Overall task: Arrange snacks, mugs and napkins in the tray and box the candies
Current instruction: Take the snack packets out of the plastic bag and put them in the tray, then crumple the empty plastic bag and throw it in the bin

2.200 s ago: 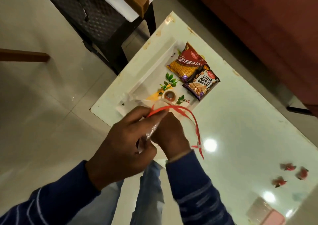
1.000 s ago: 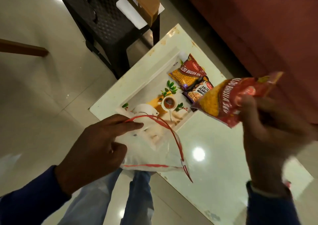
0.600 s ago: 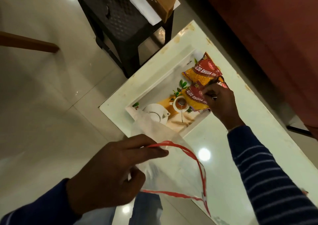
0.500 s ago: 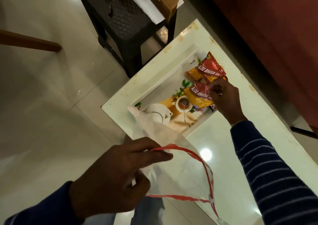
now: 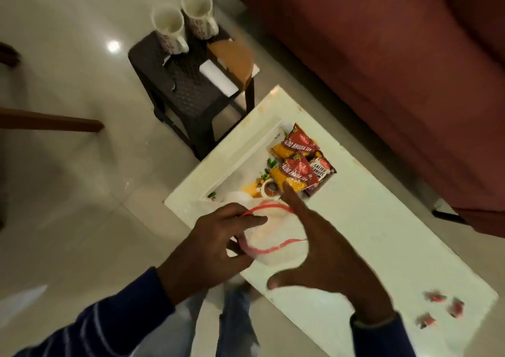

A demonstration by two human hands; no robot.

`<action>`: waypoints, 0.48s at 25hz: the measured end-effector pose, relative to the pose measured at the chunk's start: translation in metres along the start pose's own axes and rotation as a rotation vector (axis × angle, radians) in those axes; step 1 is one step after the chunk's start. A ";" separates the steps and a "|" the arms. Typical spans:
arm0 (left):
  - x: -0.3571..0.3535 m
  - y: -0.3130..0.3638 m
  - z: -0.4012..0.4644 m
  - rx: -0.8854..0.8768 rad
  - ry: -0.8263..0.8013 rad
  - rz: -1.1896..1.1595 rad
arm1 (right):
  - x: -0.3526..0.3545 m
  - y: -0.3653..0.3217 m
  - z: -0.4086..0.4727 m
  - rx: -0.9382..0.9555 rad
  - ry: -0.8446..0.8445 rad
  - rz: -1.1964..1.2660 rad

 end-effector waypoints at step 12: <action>0.213 0.248 0.040 -0.298 0.478 -0.054 | 0.214 -0.221 -0.122 0.245 0.923 0.384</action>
Point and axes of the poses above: each hand's wrist, its own z-axis towards the middle knuckle, its own x-axis out of the back of the hand, y = z × x, the point moved 6 cm from there along z, towards the middle knuckle, and after that the axes turned 8 degrees about z, right-handed, at the moved point
